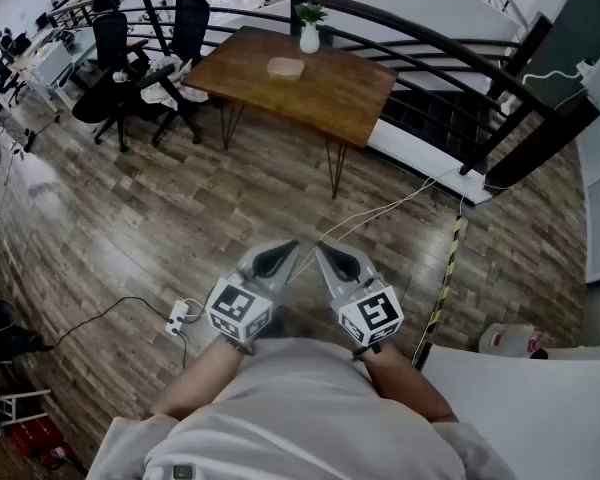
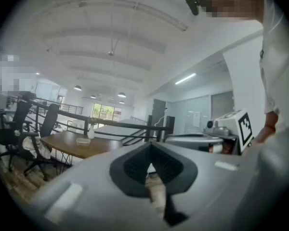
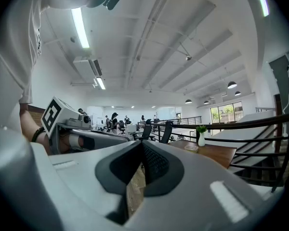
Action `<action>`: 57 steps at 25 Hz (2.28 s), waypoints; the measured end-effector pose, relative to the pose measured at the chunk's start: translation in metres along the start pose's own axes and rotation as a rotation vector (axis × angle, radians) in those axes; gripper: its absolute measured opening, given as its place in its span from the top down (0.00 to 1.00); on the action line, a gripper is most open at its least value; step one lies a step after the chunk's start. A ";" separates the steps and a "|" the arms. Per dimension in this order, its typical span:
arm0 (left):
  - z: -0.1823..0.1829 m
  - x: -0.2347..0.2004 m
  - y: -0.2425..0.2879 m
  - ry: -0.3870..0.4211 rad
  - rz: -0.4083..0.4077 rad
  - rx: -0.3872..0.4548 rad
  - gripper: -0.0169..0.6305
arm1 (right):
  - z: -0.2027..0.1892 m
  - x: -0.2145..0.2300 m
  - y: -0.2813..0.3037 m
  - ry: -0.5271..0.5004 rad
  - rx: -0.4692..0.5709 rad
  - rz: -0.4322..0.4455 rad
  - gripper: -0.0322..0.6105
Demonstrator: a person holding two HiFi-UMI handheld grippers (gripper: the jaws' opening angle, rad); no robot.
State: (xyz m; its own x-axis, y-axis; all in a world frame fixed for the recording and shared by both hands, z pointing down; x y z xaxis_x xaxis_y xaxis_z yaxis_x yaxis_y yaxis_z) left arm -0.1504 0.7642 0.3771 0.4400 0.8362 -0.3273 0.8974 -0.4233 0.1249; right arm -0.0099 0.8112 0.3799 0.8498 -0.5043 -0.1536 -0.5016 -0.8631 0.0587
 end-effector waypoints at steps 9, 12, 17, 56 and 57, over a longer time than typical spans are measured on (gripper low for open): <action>0.005 -0.031 0.006 -0.024 0.009 0.008 0.97 | -0.005 0.013 0.022 0.004 -0.011 -0.013 0.94; 0.008 -0.045 0.011 -0.026 -0.002 0.009 0.97 | -0.006 0.016 0.038 -0.009 -0.008 -0.016 0.94; 0.021 -0.084 0.019 -0.027 -0.014 0.015 0.97 | -0.005 0.030 0.077 0.013 0.000 -0.036 0.94; 0.142 -0.342 0.129 -0.025 0.087 0.030 0.97 | 0.009 0.184 0.366 0.007 0.029 0.093 0.94; 0.147 -0.342 0.144 -0.021 0.084 0.033 0.97 | 0.009 0.198 0.366 0.007 0.034 0.094 0.94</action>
State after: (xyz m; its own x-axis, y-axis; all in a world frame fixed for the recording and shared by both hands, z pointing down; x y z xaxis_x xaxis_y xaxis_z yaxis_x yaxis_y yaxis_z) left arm -0.1772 0.3661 0.3698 0.5127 0.7897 -0.3368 0.8554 -0.5033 0.1221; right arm -0.0265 0.3960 0.3617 0.7999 -0.5830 -0.1425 -0.5840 -0.8108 0.0387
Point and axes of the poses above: the fingertips, and each gripper's own axes: y forward along the fingers, x to its right, z out of its top, the point moved 8 cm from there along -y, backward along the fingers, and after that the axes turned 12 degrees about -y, right-handed, at the moved point
